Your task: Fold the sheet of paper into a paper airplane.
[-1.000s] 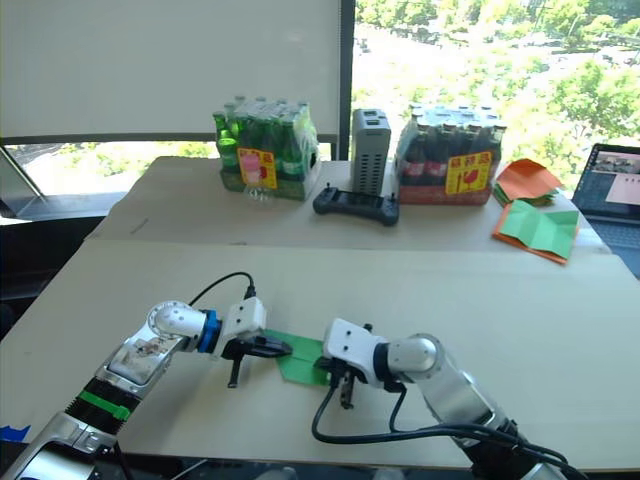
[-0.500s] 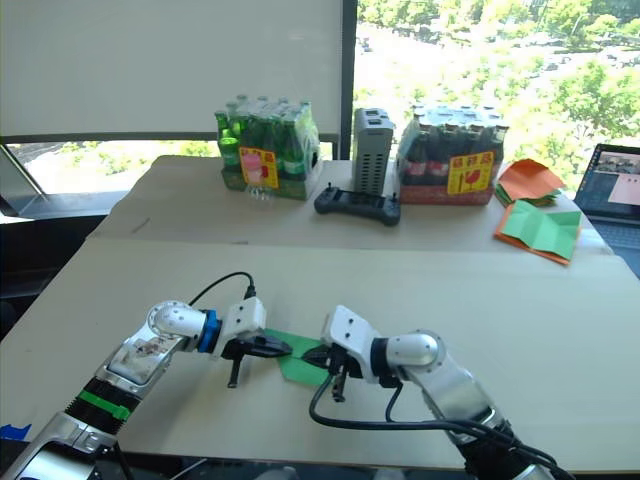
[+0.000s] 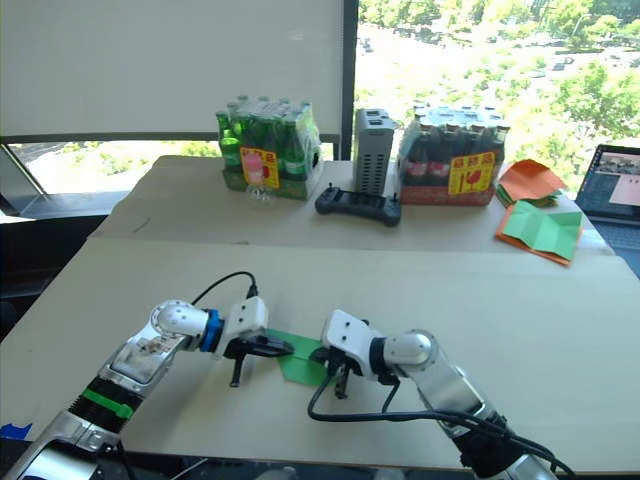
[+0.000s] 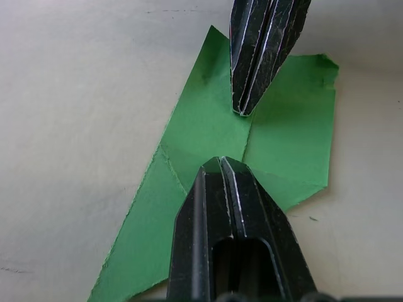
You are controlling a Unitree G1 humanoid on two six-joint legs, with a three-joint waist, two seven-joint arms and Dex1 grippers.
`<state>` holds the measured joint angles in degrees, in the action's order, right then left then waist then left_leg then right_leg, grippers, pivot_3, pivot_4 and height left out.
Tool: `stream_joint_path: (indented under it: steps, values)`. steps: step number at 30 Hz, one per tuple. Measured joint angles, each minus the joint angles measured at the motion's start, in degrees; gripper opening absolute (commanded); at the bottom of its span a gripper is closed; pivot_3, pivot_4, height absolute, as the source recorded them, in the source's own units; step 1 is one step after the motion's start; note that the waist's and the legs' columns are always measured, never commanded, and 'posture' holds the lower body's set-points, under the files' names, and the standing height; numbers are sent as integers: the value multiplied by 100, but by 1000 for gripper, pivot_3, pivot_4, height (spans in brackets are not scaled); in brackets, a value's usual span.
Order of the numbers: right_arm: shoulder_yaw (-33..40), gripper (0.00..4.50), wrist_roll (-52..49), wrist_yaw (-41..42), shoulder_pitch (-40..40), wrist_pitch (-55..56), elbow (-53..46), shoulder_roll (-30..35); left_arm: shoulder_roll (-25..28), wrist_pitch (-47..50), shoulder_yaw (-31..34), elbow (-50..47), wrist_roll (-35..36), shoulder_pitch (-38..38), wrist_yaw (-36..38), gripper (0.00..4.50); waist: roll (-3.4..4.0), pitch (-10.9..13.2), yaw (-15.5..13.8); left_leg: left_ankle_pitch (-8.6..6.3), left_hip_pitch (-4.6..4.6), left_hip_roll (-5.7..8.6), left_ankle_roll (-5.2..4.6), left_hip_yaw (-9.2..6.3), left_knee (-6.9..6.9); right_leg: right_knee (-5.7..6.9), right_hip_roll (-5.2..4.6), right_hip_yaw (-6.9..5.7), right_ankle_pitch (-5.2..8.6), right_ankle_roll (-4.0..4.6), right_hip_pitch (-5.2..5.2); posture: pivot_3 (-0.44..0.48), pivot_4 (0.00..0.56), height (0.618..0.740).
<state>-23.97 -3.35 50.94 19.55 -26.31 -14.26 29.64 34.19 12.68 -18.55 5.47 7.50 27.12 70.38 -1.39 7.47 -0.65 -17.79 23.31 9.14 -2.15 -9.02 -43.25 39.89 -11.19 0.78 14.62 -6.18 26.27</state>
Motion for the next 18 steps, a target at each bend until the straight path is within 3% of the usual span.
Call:
stream_joint_path:
  steps: [18]
  values:
    - [52, 15, -17, 13, -160, -142, -274, 279, -182, -192, -127, 205, -114, 155, 20, 0, 0, 0, -16, -1, 0, 0, -2, -1, 0, -6, -1, -1, 0, 0, -3, 0, 150, 675]
